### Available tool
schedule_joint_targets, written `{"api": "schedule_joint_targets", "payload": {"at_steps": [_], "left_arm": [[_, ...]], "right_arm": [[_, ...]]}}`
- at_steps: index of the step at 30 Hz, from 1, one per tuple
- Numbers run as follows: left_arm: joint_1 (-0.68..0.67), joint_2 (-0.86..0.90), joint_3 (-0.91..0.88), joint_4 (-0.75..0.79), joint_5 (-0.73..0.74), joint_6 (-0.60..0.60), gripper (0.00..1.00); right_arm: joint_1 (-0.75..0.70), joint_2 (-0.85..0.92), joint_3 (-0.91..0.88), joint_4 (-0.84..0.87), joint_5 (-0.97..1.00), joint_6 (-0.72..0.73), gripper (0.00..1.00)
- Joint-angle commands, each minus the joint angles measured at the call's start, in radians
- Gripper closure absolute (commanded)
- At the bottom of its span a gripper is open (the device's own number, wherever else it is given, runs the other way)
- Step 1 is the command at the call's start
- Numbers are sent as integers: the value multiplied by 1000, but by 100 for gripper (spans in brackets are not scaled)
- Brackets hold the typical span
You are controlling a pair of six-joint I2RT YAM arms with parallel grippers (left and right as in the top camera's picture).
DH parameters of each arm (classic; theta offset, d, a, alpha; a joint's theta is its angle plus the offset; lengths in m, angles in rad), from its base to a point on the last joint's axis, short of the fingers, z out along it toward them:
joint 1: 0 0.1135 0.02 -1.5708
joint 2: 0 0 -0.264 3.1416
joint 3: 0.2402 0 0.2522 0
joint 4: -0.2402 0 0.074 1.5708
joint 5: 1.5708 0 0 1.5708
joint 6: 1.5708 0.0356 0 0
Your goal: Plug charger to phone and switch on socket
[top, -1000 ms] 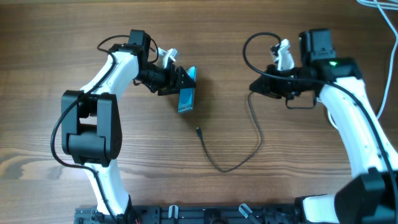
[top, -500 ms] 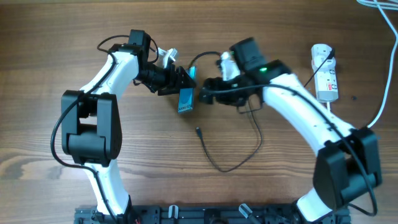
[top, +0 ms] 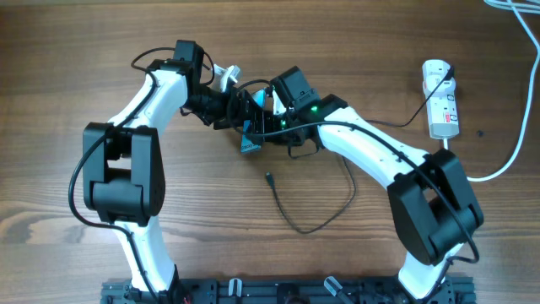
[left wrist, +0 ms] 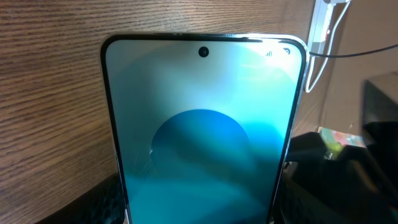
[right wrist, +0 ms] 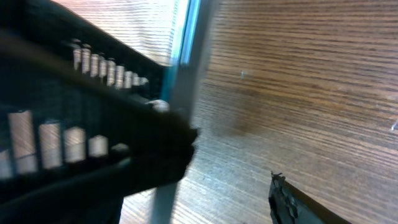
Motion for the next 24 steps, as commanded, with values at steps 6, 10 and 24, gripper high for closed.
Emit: {"api": "schedule_joint_targets", "payload": {"at_steps": [6, 10, 24], "left_arm": [[2, -39, -1, 0, 35, 19, 33], [2, -39, -1, 0, 35, 19, 32], [-27, -39, -1, 0, 35, 19, 30]], "right_arm": [[4, 22, 14, 58, 14, 25, 55], [4, 22, 14, 71, 8, 49, 64], [5, 22, 14, 97, -62, 77, 78]]}}
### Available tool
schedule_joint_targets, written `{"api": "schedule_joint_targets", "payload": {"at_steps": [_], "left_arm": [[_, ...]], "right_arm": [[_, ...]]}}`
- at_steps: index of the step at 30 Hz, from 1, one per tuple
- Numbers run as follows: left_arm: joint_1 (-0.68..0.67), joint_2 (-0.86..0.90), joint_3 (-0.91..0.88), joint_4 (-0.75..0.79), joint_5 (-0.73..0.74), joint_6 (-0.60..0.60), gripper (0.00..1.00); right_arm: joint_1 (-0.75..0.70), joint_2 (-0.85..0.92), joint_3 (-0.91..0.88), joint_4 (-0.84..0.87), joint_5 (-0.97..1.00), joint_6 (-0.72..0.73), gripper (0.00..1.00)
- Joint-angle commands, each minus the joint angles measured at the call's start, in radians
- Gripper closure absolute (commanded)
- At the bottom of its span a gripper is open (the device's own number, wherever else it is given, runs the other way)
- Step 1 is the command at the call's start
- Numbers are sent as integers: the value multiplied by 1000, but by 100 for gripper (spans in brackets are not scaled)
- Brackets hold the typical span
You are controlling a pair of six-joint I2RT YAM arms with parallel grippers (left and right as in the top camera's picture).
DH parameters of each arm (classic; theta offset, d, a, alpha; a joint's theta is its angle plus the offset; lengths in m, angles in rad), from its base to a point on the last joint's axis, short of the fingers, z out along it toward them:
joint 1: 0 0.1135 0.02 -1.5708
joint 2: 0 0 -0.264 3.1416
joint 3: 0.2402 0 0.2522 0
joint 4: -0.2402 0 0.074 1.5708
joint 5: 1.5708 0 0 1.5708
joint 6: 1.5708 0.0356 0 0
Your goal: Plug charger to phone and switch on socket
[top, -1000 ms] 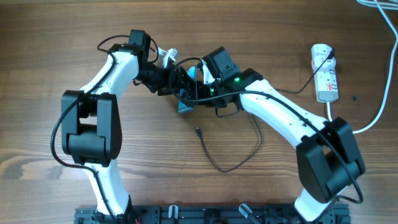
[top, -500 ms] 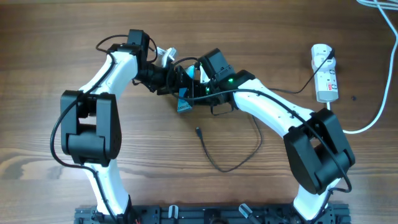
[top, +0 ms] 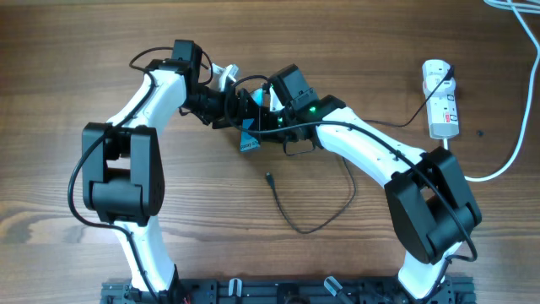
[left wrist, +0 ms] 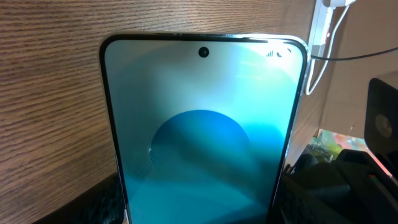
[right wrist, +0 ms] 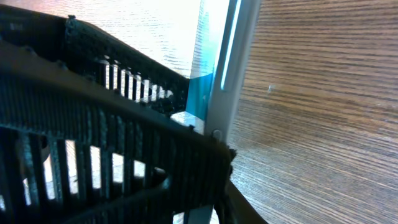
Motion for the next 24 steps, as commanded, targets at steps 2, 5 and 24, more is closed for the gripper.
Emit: {"api": "schedule_joint_targets", "payload": {"at_steps": [2, 5, 24], "left_arm": [[-31, -39, -1, -5, 36, 20, 30], [-31, -39, -1, -5, 37, 20, 30], [-11, -41, -1, -19, 224, 87, 4]], "right_arm": [[2, 15, 15, 18, -14, 14, 81], [2, 15, 15, 14, -14, 14, 85], [-140, 14, 15, 87, -589, -145, 96]]}}
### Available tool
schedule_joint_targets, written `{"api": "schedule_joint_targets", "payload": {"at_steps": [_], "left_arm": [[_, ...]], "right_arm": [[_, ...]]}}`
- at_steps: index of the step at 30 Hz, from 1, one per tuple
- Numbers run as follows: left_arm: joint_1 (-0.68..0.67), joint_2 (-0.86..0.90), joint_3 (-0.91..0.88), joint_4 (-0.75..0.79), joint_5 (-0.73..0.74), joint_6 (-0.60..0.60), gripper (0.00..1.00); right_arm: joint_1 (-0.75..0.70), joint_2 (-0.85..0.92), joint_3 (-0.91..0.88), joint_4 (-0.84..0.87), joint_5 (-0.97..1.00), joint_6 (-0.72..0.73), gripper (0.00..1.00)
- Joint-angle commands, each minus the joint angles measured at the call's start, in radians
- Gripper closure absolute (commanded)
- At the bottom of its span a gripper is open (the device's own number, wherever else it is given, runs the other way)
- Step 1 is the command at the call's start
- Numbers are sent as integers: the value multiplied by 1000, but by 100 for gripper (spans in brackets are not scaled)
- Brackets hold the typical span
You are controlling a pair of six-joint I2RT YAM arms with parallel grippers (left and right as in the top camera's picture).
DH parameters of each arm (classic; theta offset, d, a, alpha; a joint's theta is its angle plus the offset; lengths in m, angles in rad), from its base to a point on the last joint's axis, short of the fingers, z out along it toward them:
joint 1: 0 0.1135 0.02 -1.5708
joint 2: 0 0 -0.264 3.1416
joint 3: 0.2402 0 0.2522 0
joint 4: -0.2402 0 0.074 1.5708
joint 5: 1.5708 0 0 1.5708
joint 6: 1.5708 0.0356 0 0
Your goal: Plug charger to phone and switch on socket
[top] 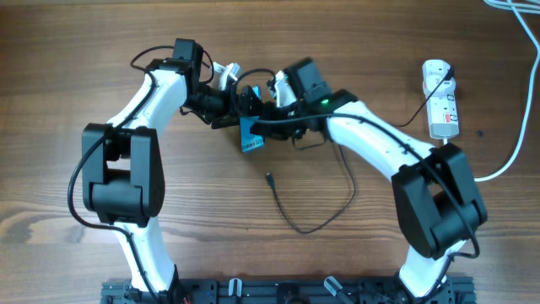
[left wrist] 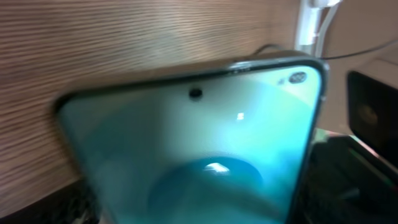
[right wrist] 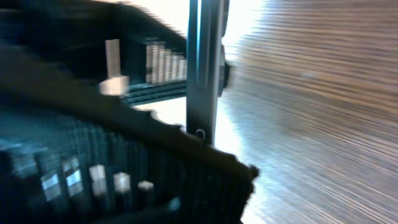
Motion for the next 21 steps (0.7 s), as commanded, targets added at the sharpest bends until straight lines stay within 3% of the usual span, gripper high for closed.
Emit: {"api": "schedule_joint_targets", "payload": {"at_steps": [1, 5, 7, 11, 17, 19, 21], "left_arm": [[7, -39, -2, -35, 294, 118, 5], [65, -52, -2, -26, 617, 216, 7], [94, -63, -1, -27, 705, 247, 9], [110, -96, -1, -28, 705, 254, 18], [127, -236, -1, -23, 705, 255, 20], [135, -281, -1, -23, 705, 254, 30], [144, -327, -1, -23, 705, 253, 32]], "right_arm": [[-72, 13, 18, 86, -381, -105, 96], [-108, 13, 18, 148, -495, -119, 96], [-114, 13, 18, 180, -497, -118, 96], [-113, 13, 18, 274, -491, -61, 96], [-110, 13, 18, 468, -465, 120, 96], [-108, 13, 18, 505, -467, 142, 96], [-102, 13, 18, 544, -475, 164, 95]]}}
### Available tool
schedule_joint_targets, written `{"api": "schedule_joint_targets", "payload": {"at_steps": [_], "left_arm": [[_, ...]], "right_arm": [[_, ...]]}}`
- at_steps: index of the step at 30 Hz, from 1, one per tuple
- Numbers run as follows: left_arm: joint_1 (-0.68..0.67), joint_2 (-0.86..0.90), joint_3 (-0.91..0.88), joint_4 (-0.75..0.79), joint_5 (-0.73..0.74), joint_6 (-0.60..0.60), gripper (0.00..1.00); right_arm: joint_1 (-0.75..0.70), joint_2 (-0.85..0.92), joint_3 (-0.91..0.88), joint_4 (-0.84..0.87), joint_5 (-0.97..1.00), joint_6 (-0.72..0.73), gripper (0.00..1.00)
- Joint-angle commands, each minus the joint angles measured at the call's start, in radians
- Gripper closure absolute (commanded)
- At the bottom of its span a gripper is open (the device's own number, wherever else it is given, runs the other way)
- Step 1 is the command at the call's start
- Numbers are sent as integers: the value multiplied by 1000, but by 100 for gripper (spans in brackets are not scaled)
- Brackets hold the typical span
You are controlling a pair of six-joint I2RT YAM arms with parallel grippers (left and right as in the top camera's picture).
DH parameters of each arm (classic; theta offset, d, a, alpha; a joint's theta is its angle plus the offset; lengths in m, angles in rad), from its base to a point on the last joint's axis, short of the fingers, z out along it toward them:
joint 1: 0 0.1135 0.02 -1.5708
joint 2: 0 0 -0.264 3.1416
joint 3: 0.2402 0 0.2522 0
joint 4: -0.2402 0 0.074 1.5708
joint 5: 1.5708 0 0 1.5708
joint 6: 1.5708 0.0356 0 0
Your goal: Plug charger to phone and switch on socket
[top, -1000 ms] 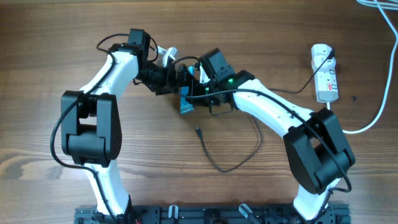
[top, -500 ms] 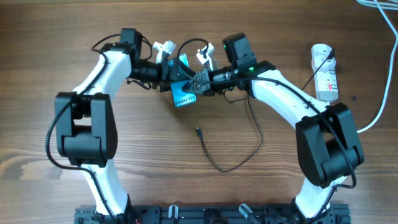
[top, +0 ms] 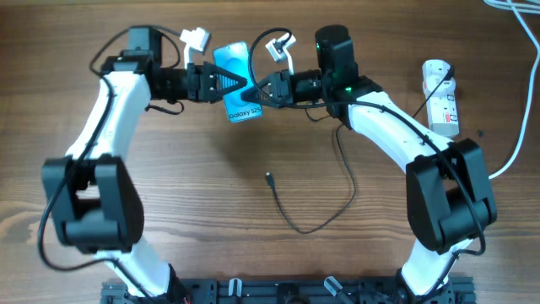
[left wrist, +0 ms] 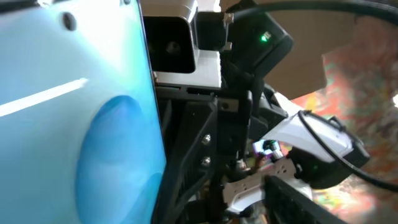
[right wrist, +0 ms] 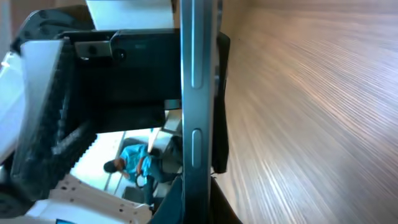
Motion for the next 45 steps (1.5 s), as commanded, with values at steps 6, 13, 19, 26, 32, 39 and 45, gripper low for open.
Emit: {"api": "schedule_joint_targets", "payload": {"at_steps": [6, 13, 19, 26, 32, 39, 45], "left_arm": [[20, -244, 4, 37, 91, 2, 39], [20, -267, 4, 174, 91, -142, 49], [20, -267, 4, 176, 91, -142, 64], [20, -267, 4, 176, 87, -142, 72], [20, -267, 4, 175, 84, -142, 71], [20, -267, 4, 168, 66, -142, 72], [20, -267, 3, 140, 30, -142, 73]], "right_arm": [[43, 12, 8, 143, 48, 150, 96], [64, 12, 8, 153, 48, 150, 96], [66, 12, 8, 152, 48, 139, 96], [65, 12, 8, 132, 21, 134, 96], [65, 12, 8, 124, -9, 111, 96], [38, 12, 8, 62, -17, 111, 96], [35, 12, 8, 62, -37, 86, 96]]}}
